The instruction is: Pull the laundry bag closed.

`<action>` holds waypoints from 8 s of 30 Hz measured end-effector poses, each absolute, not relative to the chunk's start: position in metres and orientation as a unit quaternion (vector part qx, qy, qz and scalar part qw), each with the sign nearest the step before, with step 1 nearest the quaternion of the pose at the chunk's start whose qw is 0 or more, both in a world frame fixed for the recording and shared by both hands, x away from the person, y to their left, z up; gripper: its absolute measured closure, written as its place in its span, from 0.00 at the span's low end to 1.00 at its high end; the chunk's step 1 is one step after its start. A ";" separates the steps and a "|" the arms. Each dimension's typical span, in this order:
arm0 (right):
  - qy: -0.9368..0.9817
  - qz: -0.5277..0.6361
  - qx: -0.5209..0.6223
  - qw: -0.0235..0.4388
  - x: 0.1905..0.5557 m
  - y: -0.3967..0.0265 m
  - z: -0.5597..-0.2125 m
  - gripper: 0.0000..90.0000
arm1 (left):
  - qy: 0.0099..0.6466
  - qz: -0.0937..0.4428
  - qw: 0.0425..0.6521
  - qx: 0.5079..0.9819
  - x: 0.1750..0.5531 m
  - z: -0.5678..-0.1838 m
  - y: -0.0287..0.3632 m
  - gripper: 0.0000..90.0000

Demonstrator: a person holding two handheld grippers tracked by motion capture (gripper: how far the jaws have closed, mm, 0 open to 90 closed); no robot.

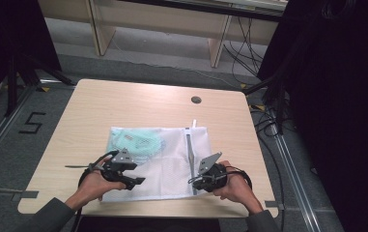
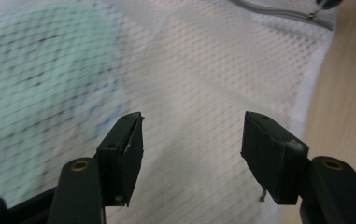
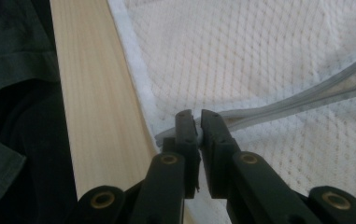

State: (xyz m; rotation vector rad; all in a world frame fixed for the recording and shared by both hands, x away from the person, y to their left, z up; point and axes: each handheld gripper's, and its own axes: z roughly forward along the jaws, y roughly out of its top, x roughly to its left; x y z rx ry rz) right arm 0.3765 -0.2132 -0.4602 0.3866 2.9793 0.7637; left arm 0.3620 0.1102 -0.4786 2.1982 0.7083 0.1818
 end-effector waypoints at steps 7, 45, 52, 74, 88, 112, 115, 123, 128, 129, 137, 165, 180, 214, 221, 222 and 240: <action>0.957 0.255 0.139 0.027 0.376 -0.213 -0.453 0.96 | 0.220 0.077 0.449 0.862 0.341 -0.481 0.060 0.51; 0.953 0.263 0.148 0.027 0.378 -0.208 -0.446 0.96 | 0.108 0.135 0.425 0.889 0.328 -0.508 -0.023 0.96; 0.956 0.255 0.145 0.023 0.379 -0.207 -0.452 0.96 | 0.097 0.137 0.423 0.890 0.329 -0.507 -0.021 0.98; 0.955 0.253 0.151 0.012 0.395 -0.206 -0.466 0.96 | 0.116 0.105 0.430 0.889 0.330 -0.509 -0.017 0.98; 0.956 0.245 0.160 0.027 0.407 -0.206 -0.473 0.96 | 0.120 0.084 0.440 0.886 0.326 -0.509 -0.020 0.98; 0.956 0.237 0.171 0.033 0.427 -0.205 -0.475 0.96 | 0.117 0.083 0.432 0.890 0.327 -0.509 -0.021 0.98; 0.957 0.238 0.160 0.042 0.431 -0.205 -0.475 0.96 | 0.113 0.086 0.430 0.891 0.327 -0.510 -0.021 0.98; 0.955 0.238 0.170 0.048 0.438 -0.205 -0.473 0.96 | 0.117 0.082 0.433 0.890 0.326 -0.509 -0.021 0.98; 0.955 0.243 0.156 0.060 0.445 -0.204 -0.473 0.96 | 0.116 0.084 0.432 0.890 0.325 -0.509 -0.021 0.98; 0.955 0.243 0.157 0.059 0.445 -0.204 -0.473 0.96 | 0.115 0.084 0.431 0.891 0.325 -0.509 -0.022 0.98; 0.953 0.237 0.177 0.068 0.450 -0.202 -0.474 0.96 | 0.114 0.084 0.431 0.891 0.325 -0.509 -0.021 0.98; 0.946 0.243 0.192 0.096 0.486 -0.206 -0.479 0.96 | 0.110 0.075 0.425 0.896 0.322 -0.509 -0.022 0.98; 0.942 0.242 0.207 0.110 0.495 -0.206 -0.477 0.96 | 0.111 0.068 0.429 0.894 0.320 -0.510 -0.022 0.98; 0.932 0.249 0.221 0.143 0.516 -0.208 -0.476 0.96 | 0.107 0.057 0.422 0.899 0.316 -0.511 -0.024 0.98; 0.929 0.254 0.222 0.151 0.521 -0.210 -0.477 0.96 | 0.112 0.053 0.425 0.897 0.316 -0.510 -0.024 0.98; 0.929 0.253 0.225 0.146 0.521 -0.210 -0.477 0.96 | 0.110 0.053 0.424 0.898 0.316 -0.509 -0.024 0.98; 0.921 0.258 0.242 0.162 0.527 -0.214 -0.479 0.96 | 0.109 0.054 0.420 0.899 0.314 -0.510 -0.024 0.98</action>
